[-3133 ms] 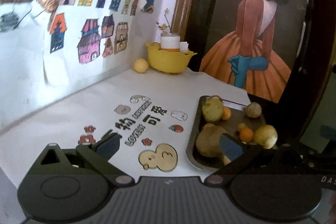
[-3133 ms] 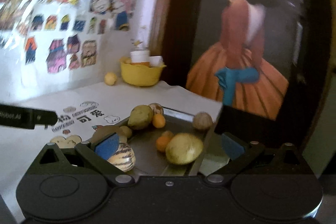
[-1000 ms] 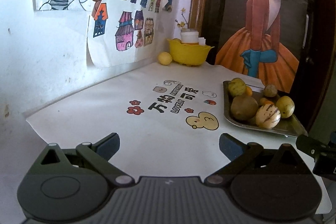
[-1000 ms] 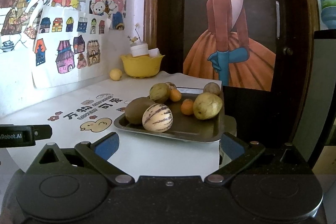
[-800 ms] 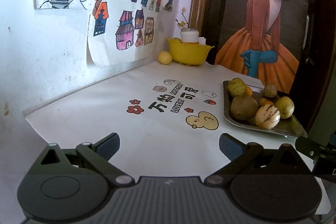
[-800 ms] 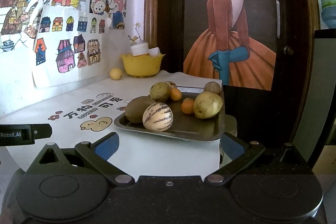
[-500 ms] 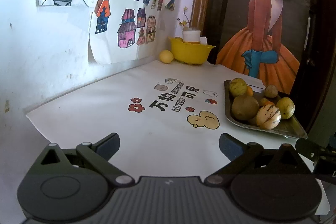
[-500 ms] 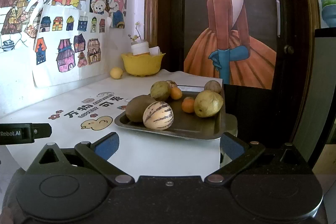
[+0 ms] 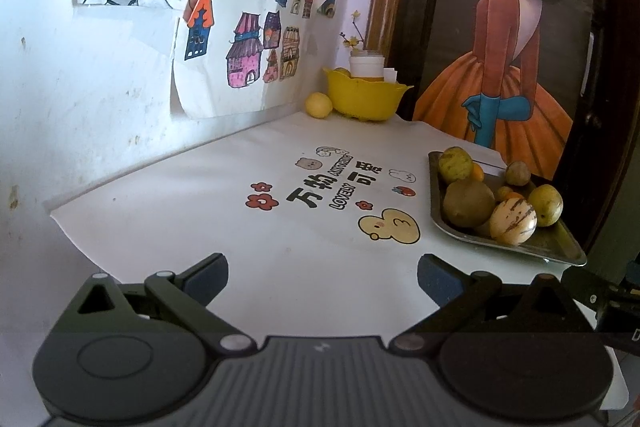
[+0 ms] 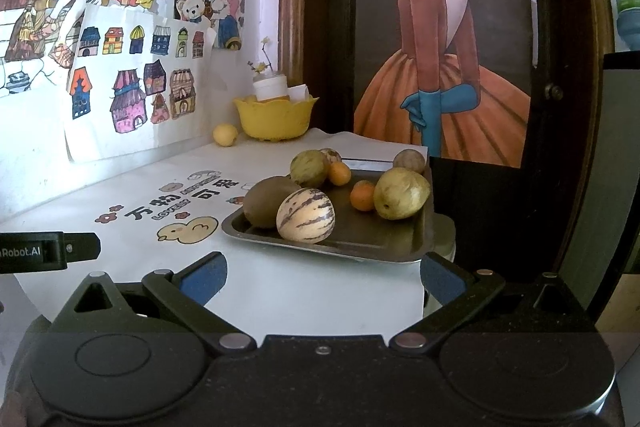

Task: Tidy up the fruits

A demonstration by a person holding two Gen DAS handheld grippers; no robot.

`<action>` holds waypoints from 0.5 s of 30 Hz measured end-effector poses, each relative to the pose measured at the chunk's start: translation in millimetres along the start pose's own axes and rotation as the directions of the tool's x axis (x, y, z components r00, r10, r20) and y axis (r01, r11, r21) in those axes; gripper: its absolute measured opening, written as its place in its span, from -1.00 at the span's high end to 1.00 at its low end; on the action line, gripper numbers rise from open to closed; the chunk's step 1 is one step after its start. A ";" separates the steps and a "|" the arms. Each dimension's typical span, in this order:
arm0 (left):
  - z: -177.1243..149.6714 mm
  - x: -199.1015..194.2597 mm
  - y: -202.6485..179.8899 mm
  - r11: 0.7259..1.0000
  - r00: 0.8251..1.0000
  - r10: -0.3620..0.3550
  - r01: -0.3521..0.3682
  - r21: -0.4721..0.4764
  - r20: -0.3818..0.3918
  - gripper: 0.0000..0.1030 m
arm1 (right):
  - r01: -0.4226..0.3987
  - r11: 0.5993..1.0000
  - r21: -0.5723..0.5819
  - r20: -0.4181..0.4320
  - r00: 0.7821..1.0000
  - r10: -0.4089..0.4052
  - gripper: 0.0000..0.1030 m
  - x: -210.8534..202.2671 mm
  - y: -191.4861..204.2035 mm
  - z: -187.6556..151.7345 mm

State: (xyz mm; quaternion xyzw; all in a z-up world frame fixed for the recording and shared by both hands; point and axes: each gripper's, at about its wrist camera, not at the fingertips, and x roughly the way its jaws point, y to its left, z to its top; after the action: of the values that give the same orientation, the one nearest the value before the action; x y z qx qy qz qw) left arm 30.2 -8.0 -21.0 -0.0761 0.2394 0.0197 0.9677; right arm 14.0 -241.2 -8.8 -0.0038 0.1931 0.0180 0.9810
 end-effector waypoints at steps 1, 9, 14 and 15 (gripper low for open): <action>-0.1 -0.1 0.0 1.000 1.000 0.000 0.000 0.000 0.000 -0.99 | -0.002 1.000 0.000 -0.002 1.000 0.002 -0.99 0.6 0.1 -0.1; -0.1 -1.0 -1.0 1.000 1.000 0.003 -0.003 -0.002 -0.001 -0.99 | -0.006 1.000 -0.001 -0.008 1.000 0.006 -0.99 1.5 1.2 -1.2; -1.5 1.9 -1.3 1.000 1.000 0.012 -0.012 -0.012 -0.020 -0.99 | -0.005 1.000 0.000 -0.011 1.000 0.005 -0.99 0.9 2.0 -2.0; -1.4 1.6 -1.6 1.000 1.000 0.011 -0.011 -0.013 -0.020 -0.99 | -0.005 1.000 0.001 -0.012 1.000 0.005 -0.99 0.8 1.5 -1.5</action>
State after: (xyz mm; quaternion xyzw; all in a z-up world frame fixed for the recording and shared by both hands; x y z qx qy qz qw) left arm 31.1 -9.7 -22.7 -0.0816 0.2492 0.0258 0.9647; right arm 14.1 -239.8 -10.5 -0.0030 0.1988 0.0203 0.9798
